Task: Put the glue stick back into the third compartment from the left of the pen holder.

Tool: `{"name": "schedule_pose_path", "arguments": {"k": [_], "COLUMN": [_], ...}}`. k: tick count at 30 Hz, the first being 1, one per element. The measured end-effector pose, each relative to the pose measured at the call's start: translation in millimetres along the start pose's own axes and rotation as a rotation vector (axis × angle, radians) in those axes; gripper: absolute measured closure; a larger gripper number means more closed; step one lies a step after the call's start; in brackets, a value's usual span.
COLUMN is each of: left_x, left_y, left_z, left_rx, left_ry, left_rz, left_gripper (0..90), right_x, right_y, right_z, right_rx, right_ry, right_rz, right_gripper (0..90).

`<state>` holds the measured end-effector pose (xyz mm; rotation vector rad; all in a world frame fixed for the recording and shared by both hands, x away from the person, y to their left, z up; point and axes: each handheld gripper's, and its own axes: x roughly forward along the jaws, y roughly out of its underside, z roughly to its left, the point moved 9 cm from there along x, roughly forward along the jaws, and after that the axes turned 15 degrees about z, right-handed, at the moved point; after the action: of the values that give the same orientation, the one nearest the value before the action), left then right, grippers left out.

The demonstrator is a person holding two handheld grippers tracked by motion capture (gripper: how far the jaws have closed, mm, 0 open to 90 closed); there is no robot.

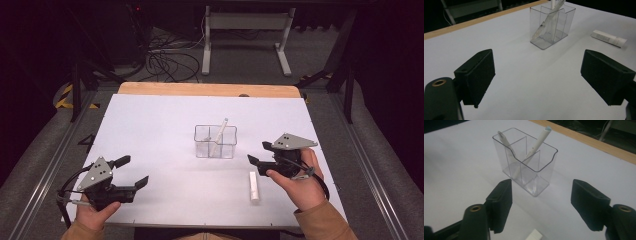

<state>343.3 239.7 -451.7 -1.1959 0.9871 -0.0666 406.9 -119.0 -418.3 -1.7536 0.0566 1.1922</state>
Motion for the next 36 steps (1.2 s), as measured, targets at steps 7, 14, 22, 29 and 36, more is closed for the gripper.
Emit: {"name": "schedule_pose_path", "arguments": {"k": [7,14,22,29,36], "left_x": [0.0,0.4,0.4,0.2,0.1], "left_y": [-0.1,0.0,-0.2,-0.4,-0.4], "left_z": [0.4,-0.3,-0.5,-0.3,-0.2], "left_rx": [0.000,-0.005,-0.004,-0.004,-0.003], "left_ry": [0.000,0.003,0.002,0.002,0.000], "left_rz": [-0.001,0.000,0.000,-0.001,-0.001], "left_gripper": [13.1,13.1,13.0,13.0,13.0], "right_x": [0.1,3.2,2.8,7.1,12.2], "right_y": [1.8,7.2,12.3,21.1,32.8], "right_z": [0.2,-0.6,2.2,4.7,7.3], "right_rx": [0.002,-0.001,0.076,0.129,0.176], "right_ry": [-0.008,-0.003,-0.005,0.032,0.051], "right_rz": [0.001,0.024,0.053,0.102,0.161], "right_gripper": [28.5,31.1,34.0,40.0,40.8]}}
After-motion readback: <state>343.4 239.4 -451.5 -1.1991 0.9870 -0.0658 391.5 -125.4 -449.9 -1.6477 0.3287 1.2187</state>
